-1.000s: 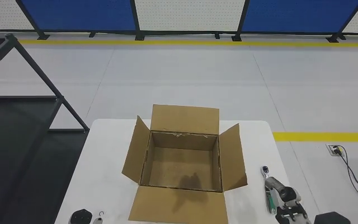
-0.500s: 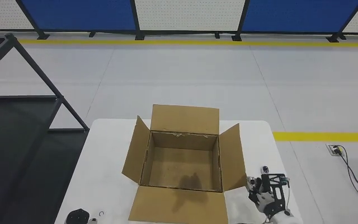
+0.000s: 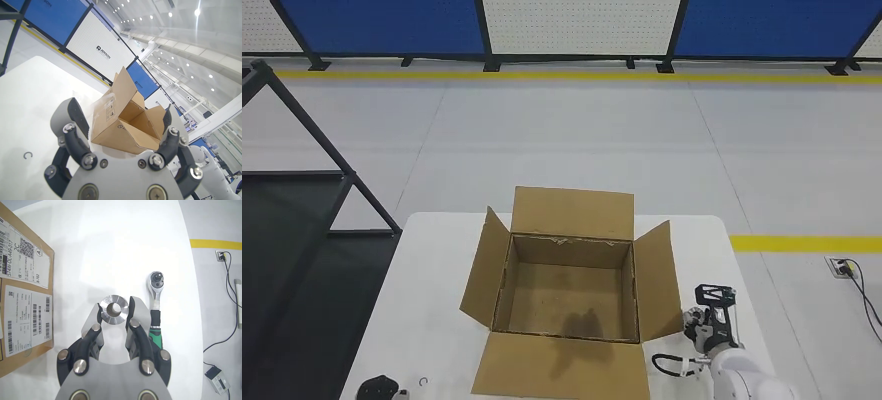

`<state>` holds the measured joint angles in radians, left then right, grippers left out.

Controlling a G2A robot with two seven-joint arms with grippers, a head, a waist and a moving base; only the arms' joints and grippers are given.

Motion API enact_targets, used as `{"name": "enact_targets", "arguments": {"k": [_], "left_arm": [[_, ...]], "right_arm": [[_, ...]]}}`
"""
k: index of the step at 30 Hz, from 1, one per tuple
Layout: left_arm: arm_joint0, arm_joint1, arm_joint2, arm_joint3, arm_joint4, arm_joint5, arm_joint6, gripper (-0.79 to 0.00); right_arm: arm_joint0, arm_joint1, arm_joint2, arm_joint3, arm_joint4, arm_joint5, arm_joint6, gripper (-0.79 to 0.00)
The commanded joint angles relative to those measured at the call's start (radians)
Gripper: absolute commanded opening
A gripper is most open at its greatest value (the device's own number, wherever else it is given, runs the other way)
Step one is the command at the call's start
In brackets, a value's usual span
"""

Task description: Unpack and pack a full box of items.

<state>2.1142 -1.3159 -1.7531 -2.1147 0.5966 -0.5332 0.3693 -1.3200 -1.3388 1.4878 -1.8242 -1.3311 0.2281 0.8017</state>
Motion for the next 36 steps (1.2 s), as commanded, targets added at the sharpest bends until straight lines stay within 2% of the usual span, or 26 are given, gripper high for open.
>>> {"name": "enact_targets", "arguments": {"k": [1,15,17,19,23,24,26,29,31,32,35,36], "left_arm": [[-0.003,-0.001,0.001,0.003,-0.001,0.001,-0.002,0.0],[-0.016,-0.006,-0.009,0.007,-0.018,0.006,-0.019,0.0],[-0.017,-0.006,-0.01,0.007,-0.02,0.006,-0.022,0.0],[-0.019,-0.007,-0.011,0.007,-0.021,0.007,-0.025,0.0],[-0.022,-0.008,-0.013,0.008,-0.022,0.004,-0.032,0.0],[-0.022,-0.008,-0.013,0.009,-0.024,0.005,-0.034,0.0],[-0.024,-0.009,-0.013,0.009,-0.025,0.006,-0.037,0.0],[-0.027,-0.01,-0.014,0.009,-0.025,0.007,-0.04,0.0],[-0.028,-0.011,-0.014,0.01,-0.028,0.008,-0.042,0.0],[-0.029,-0.011,-0.014,0.01,-0.029,0.008,-0.043,0.0],[-0.031,-0.012,-0.015,0.011,-0.03,0.008,-0.046,0.0],[-0.032,-0.012,-0.016,0.011,-0.031,0.008,-0.048,0.0]], "right_arm": [[0.012,0.0,-0.004,0.016,-0.004,-0.009,0.014,-0.785],[0.093,-0.001,-0.013,0.148,0.021,-0.026,0.052,-0.776],[0.095,0.0,-0.01,0.154,0.03,-0.028,0.05,-0.653],[0.092,0.0,-0.005,0.154,0.042,-0.032,0.044,-0.474],[0.077,0.002,0.005,0.139,0.054,-0.04,0.036,-0.403],[0.073,0.002,0.008,0.132,0.058,-0.04,0.033,-0.369],[0.061,0.003,0.013,0.115,0.069,-0.044,0.022,-0.246],[0.03,0.004,0.034,0.07,0.093,-0.051,-0.014,-0.2],[-0.007,0.004,0.052,0.019,0.117,-0.044,-0.058,-0.163],[-0.03,0.004,0.065,-0.011,0.136,-0.044,-0.088,-0.105],[-0.119,0.004,0.11,-0.113,0.209,-0.066,-0.209,-0.105],[-0.152,0.004,0.127,-0.148,0.233,-0.077,-0.256,-0.065]]}}
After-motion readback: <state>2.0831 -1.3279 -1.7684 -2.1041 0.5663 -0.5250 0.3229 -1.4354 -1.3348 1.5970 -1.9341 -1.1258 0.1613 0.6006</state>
